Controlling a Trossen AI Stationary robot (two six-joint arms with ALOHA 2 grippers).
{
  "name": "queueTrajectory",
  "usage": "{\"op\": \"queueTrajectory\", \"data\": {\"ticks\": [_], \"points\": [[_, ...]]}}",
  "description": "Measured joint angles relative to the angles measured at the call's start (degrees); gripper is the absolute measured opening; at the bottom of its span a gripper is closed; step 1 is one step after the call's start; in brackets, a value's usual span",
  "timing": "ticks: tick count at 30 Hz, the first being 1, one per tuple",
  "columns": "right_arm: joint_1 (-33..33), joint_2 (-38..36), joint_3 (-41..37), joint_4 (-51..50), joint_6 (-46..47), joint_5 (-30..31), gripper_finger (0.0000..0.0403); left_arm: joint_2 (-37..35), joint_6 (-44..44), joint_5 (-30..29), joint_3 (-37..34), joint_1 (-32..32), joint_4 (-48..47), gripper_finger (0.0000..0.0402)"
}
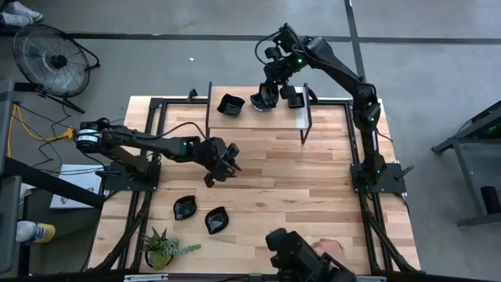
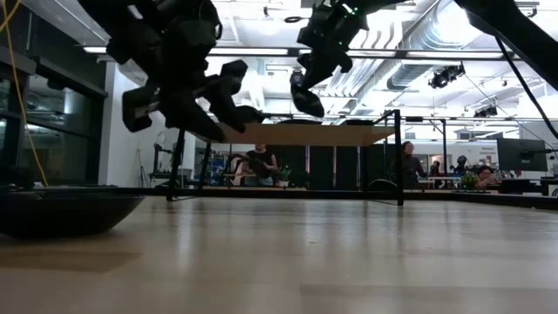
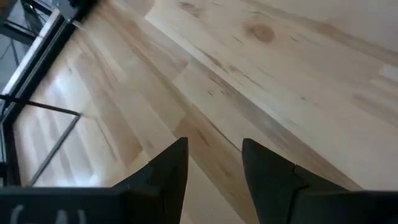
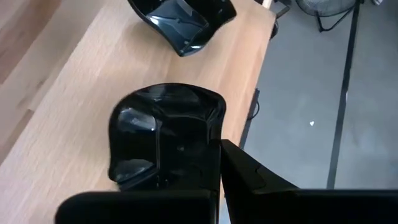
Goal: Pick & Place Mini shaped plates
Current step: Stack the black leaf shaped plate on top of the black leaf shaped plate on the shelf
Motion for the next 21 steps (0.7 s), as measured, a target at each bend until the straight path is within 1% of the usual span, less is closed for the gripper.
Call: {"op": "queueTrajectory", "data": {"ticks": [3,6,7,12,21], "points": [[-0.02,0.0,-0.02,0.48,-0.02,-0.94,0.0,-0.83,-0.85,0.17,-0.37,0.0,1.34,0.0147],[0.02,-0.02,-0.15,0.61,-0.08,-4.75,0.0,-1.23,-0.79,0.15,-0.37,0.0,2.97,0.0147],[0.17,-0.02,-0.17,0.8,-0.33,-5.01,0.0,-1.37,-0.37,0.1,-0.37,0.0,4.15,0.0147],[0.59,-0.02,-0.18,1.79,-0.83,-4.79,0.0,-1.49,0.18,-0.09,-0.31,0.0,5.53,0.0147],[0.57,0.18,-0.2,0.58,-5.88,-4.28,0.0,-1.51,-0.78,-0.11,-0.31,0.0,5.49,0.0147]]}}
